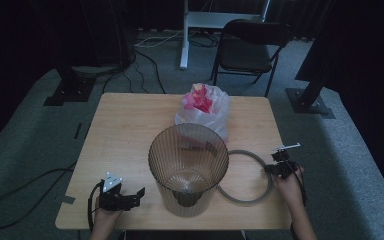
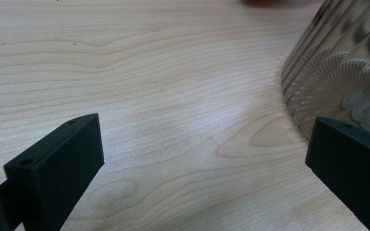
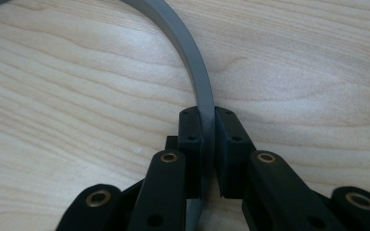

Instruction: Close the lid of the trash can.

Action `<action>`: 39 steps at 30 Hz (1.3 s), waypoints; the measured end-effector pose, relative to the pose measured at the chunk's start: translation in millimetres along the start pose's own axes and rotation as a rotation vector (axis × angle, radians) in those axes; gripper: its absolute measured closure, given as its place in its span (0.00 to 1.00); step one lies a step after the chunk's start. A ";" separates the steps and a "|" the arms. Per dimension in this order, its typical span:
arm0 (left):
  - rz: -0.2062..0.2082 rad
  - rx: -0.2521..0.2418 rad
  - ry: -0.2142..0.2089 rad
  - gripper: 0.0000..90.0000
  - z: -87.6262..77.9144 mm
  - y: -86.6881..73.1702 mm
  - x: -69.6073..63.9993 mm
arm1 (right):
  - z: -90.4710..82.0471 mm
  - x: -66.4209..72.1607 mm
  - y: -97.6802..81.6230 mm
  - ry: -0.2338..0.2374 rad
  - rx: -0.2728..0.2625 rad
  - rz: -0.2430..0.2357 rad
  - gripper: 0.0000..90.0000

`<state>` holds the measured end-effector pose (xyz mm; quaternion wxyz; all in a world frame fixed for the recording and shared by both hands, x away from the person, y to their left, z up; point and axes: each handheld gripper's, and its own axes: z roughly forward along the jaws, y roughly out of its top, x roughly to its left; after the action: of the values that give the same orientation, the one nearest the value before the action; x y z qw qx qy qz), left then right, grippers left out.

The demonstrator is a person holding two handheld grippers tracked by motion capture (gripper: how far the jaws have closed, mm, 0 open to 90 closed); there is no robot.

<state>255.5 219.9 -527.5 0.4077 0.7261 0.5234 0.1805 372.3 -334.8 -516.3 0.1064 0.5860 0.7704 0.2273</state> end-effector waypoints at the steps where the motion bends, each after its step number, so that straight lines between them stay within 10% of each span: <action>1: 0.001 0.000 0.000 0.00 0.1 0.0 -0.1 | -2.3 -1.6 -0.4 0.024 -0.009 0.010 0.92; 9: -0.001 0.000 0.000 0.00 0.0 0.0 -0.2 | -25.9 -16.5 0.1 0.154 -0.097 0.102 0.93; 39: 0.004 0.009 -0.001 0.00 0.7 0.0 -0.4 | -140.5 -40.0 19.5 0.167 -0.349 0.130 0.93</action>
<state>255.8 219.3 -527.9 0.4042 0.7292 0.5225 0.1786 340.1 -400.5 -388.4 0.1271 0.5861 0.6862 0.4118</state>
